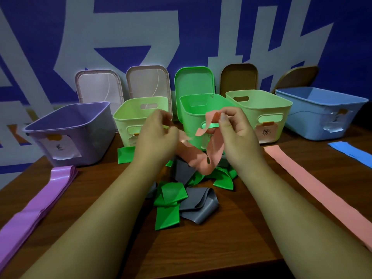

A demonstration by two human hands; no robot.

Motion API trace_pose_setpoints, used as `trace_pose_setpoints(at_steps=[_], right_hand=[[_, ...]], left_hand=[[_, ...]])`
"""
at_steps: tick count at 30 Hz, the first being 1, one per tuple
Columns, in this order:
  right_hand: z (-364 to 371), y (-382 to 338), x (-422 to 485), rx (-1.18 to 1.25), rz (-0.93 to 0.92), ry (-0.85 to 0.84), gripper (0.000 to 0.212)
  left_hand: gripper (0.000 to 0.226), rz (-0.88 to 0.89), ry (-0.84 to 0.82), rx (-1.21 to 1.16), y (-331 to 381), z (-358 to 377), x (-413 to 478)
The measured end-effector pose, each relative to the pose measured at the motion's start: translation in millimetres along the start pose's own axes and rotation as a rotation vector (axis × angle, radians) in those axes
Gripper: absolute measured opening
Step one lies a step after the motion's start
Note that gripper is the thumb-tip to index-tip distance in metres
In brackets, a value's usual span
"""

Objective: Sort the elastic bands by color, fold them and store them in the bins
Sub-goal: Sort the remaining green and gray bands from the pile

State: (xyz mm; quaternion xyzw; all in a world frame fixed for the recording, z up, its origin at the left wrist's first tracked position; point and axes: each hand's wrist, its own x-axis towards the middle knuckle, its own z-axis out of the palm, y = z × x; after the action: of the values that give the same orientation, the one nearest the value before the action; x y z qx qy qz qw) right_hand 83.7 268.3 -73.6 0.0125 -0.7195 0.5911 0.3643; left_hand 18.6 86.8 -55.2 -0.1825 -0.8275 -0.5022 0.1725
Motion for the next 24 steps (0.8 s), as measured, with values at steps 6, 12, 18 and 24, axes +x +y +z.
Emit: trace_pose_setpoints(at_steps=[6,12,18,24], right_hand=[[1,2,-3,-0.064,0.003,-0.088,0.012],[1,1,-2,-0.042,-0.021,-0.104,0.011],[0,2,-3,-0.042,-0.015,-0.128,0.012],[-2,-1,-5,0.019,0.006,-0.153,0.015]], left_hand=[[0.05,0.02,-0.359,-0.045,3,8,-10],[0.021,0.041,-0.35,0.001,-1,16,-9],[0.021,-0.047,-0.396,-0.111,-6,23,-10],[0.015,-0.162,-0.392,-0.272,-10,24,-5]])
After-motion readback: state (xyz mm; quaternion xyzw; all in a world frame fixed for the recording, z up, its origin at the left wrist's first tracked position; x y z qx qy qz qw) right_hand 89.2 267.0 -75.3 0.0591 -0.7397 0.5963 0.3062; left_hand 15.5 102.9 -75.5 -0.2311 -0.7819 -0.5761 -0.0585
